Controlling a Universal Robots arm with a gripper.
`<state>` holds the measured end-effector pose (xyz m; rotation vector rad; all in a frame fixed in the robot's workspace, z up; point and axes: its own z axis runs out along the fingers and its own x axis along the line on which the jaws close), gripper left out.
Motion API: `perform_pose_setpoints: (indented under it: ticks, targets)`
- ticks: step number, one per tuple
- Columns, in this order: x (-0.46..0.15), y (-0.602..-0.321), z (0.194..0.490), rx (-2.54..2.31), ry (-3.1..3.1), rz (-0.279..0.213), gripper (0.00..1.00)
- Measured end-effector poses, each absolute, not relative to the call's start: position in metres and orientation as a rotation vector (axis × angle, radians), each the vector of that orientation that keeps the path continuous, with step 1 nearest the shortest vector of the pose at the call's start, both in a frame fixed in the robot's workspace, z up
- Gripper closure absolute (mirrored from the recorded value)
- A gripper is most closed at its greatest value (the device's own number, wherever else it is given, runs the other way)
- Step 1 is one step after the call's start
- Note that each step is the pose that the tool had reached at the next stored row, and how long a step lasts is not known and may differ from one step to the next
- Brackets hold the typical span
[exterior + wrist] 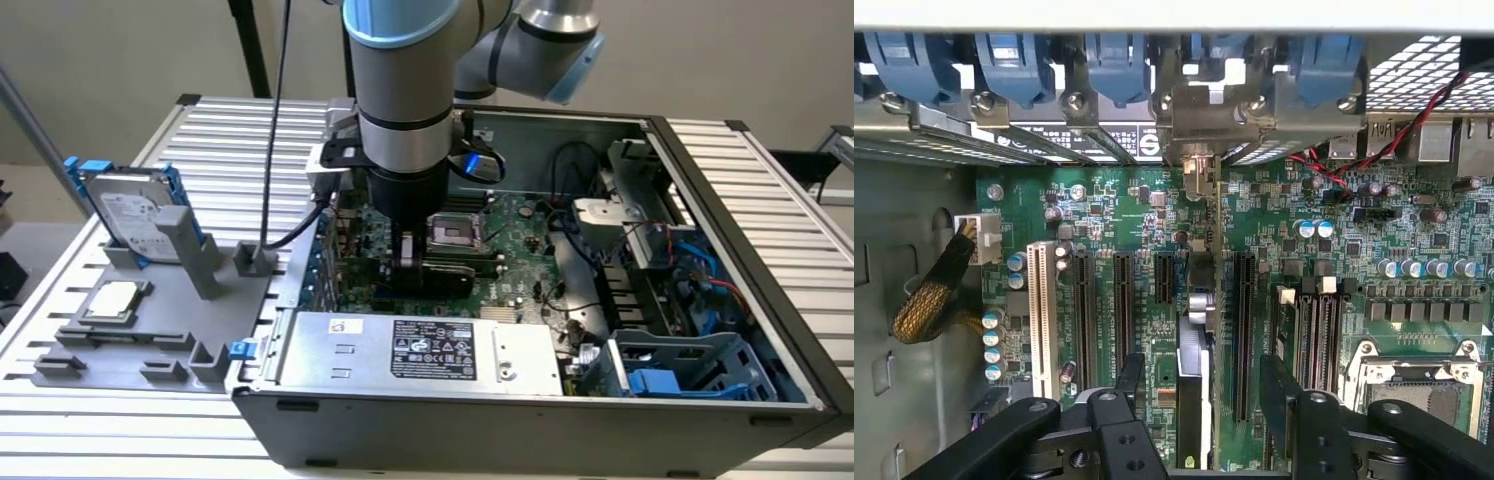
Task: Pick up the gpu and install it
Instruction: 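Press down on the gpu until it lock into place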
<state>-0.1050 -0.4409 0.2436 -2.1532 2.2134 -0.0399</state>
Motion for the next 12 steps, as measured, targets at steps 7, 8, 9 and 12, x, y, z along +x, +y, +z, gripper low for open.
perform_pose_setpoints:
  ticks: [7,8,9,12]
  targets:
    - [-0.1050,-0.4408,0.2436,-2.153,2.213,-0.040,0.42]
    - [-0.1050,-0.4409,0.2436,-2.153,2.213,-0.040,0.42]
    - [-0.1050,-0.4408,0.2436,-2.153,2.213,-0.040,0.42]
    - [-0.1050,-0.4408,0.2436,-2.153,2.213,-0.040,0.42]
